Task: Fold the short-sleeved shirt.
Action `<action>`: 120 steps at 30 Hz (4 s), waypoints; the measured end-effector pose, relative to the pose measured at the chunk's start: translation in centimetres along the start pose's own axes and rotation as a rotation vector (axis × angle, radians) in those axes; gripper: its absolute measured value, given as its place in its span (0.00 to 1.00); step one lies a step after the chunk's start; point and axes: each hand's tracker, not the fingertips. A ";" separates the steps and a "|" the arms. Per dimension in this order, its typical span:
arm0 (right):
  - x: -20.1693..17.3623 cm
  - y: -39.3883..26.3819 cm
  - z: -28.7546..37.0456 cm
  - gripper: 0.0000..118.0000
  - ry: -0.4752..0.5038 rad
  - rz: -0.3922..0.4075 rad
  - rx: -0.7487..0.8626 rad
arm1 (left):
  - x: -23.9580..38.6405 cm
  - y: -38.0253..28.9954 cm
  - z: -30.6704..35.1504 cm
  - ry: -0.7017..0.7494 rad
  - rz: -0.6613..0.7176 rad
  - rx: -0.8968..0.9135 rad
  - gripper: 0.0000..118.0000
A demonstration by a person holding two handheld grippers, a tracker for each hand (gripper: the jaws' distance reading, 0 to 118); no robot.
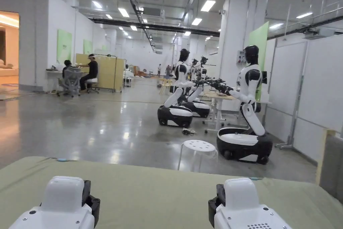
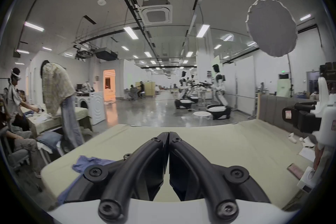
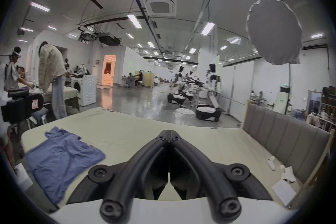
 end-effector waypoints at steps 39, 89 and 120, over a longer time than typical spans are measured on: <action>-14.1 -9.6 -13.0 0.00 0.244 0.113 -0.267 | -17.8 -26.4 -22.9 0.202 0.080 -0.809 0.04; 8.5 -14.9 -3.4 0.00 0.029 -0.300 -0.303 | 14.2 -14.8 -7.1 -0.445 -0.067 -0.469 0.03; 14.1 -15.1 -8.8 0.00 -0.142 -0.095 -0.478 | -2.0 -21.6 -14.3 -0.205 -0.238 -0.675 0.05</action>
